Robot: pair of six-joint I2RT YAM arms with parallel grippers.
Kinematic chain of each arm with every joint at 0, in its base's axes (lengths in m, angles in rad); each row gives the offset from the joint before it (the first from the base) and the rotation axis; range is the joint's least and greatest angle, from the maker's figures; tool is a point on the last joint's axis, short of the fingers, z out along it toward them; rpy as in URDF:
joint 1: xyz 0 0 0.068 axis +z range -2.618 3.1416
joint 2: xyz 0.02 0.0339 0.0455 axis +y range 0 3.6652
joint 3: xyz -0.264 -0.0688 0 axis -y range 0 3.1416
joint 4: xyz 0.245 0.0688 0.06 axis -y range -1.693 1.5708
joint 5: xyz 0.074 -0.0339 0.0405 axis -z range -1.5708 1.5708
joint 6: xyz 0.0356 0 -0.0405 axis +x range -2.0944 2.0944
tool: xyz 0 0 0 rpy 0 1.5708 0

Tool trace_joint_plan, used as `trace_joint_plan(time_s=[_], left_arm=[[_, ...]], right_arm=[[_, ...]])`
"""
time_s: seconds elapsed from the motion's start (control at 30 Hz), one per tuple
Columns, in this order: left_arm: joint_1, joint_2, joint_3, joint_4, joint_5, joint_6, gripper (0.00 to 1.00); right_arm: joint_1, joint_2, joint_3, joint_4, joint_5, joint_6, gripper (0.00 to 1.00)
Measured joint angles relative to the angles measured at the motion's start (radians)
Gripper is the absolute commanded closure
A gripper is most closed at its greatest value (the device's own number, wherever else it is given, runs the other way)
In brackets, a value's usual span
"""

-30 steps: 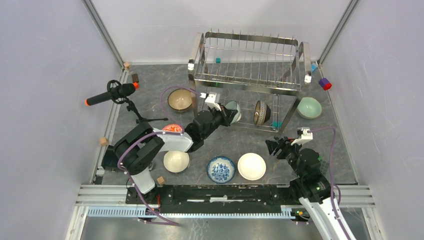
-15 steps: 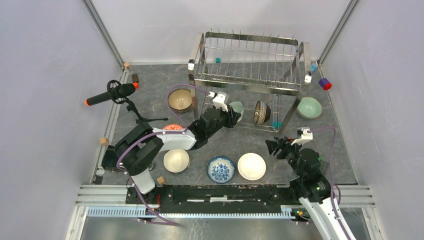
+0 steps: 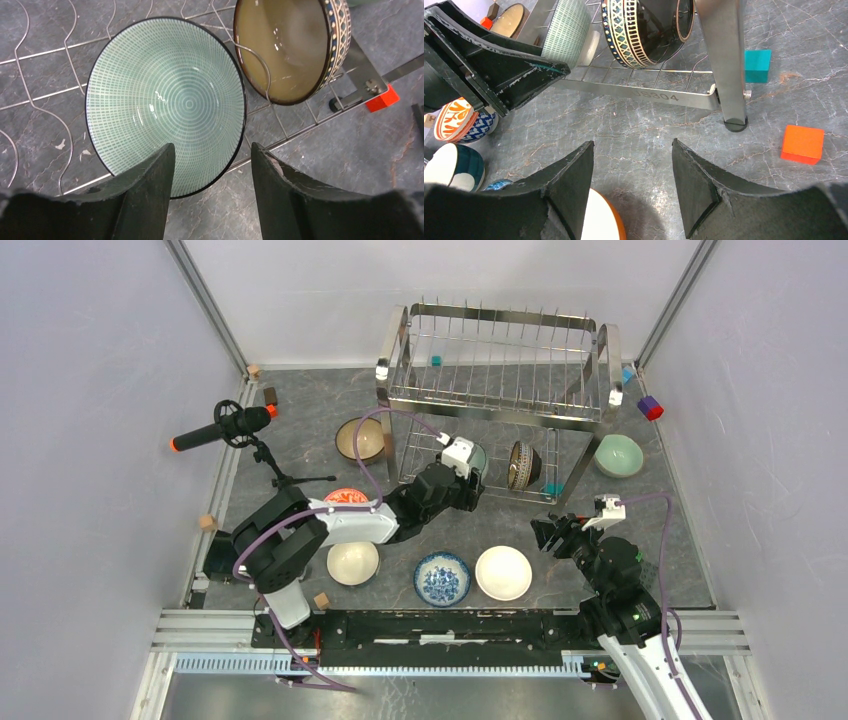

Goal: Unload the bowls from the dish rack
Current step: Adjust the bowl in the dish rack, then pick up the bowl from the dish rack.

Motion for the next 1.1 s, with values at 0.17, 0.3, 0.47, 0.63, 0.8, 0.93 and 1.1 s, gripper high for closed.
trace_joint_plan(time_s=[0.17,0.3,0.47,0.63,0.8,0.93,1.1], left_arm=[[-0.013,-0.02,0.0,-0.046,-0.034,0.003,0.28],[-0.028,-0.068,0.0,-0.081,-0.055,0.003,0.22],[-0.034,-0.124,0.0,-0.111,-0.07,-0.002,0.21],[-0.034,-0.173,-0.005,-0.125,-0.119,-0.057,0.21],[-0.034,-0.231,-0.043,-0.124,-0.178,-0.241,0.2],[-0.034,-0.235,-0.05,-0.151,-0.216,-0.459,0.2],[-0.034,-0.207,-0.003,-0.288,-0.249,-0.763,0.22]], right_arm=[[0.0,0.0,0.0,0.0,0.0,0.0,0.36],[0.0,0.0,0.0,0.0,0.0,0.002,0.36],[0.0,-0.001,0.0,0.0,0.0,0.003,0.36],[0.0,-0.002,0.0,0.0,-0.001,0.003,0.36],[0.0,-0.003,0.0,0.0,-0.004,0.003,0.36],[0.0,-0.003,0.0,0.0,-0.005,0.004,0.36],[0.001,-0.003,0.0,0.0,-0.005,0.007,0.36]])
